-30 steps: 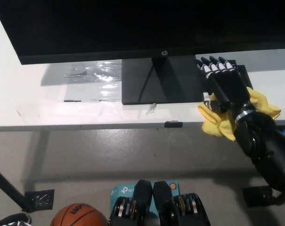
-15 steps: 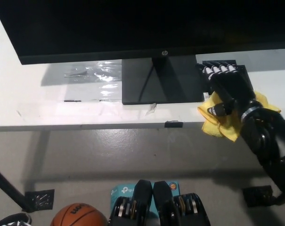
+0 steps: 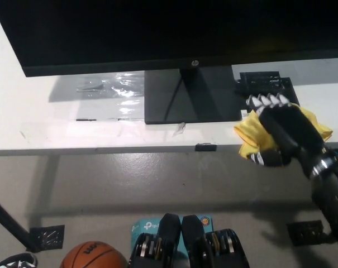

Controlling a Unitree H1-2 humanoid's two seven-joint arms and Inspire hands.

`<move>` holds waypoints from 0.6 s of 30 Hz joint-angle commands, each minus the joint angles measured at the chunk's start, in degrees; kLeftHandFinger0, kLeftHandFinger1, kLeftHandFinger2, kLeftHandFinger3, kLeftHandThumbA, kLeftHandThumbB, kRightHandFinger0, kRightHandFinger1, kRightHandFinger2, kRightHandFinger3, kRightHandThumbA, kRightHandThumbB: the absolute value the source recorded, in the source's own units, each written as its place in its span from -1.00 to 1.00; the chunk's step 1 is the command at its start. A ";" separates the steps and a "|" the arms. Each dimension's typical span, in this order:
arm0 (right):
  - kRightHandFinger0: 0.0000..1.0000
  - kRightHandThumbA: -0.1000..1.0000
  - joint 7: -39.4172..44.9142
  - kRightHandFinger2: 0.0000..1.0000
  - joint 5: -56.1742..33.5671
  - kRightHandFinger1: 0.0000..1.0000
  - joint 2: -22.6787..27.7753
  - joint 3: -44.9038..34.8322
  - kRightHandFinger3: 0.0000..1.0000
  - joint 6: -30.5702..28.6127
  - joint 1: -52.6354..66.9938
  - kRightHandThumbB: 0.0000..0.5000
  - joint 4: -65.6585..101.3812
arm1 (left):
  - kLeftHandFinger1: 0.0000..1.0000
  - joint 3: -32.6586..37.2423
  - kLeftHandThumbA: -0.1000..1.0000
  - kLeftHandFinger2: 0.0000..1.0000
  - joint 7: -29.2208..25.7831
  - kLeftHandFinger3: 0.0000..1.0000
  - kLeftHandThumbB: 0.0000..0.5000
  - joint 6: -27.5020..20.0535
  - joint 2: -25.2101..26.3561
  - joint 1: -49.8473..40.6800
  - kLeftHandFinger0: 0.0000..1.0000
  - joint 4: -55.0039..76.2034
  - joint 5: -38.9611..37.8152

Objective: The robot uses its right hand to pick up the cloth kept in the middle of the desk and use it to wipe the monitor in the middle of the desk by swiping its screen twice

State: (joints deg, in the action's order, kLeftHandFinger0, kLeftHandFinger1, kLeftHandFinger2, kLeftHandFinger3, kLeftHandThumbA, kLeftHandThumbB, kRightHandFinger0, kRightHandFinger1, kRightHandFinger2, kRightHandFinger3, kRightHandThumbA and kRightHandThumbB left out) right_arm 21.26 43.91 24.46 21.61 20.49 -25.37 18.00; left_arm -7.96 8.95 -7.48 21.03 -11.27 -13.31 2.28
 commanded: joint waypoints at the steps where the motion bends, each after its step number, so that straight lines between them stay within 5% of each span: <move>1: 1.00 1.00 0.59 1.00 1.64 1.00 -1.01 -2.02 1.00 1.85 2.88 0.21 6.58 | 0.41 -0.83 0.32 -0.90 -0.78 -1.00 1.00 -2.10 1.75 -0.12 0.45 1.27 0.14; 9: 1.00 1.00 -12.47 1.00 -3.88 1.00 -7.57 -8.49 1.00 -7.33 17.10 -0.15 0.04 | 0.38 -0.64 0.36 -0.90 -1.07 -1.00 1.00 -2.20 1.80 -0.16 0.44 1.21 0.69; 18: 1.00 0.46 -24.57 1.00 -12.63 1.00 -18.23 -14.85 1.00 -20.14 21.91 -0.62 -13.69 | 0.34 -0.97 0.39 -0.91 -1.15 -1.00 1.00 -1.82 1.73 0.60 0.37 1.01 0.19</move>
State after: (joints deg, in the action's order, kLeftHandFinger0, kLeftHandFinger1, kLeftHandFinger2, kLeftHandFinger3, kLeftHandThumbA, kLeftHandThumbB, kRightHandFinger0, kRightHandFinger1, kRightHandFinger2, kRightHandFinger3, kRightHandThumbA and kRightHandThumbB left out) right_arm 7.64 38.46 9.58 9.88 12.43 -3.08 9.05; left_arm -7.91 8.95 -7.60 21.25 -10.69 -13.29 2.36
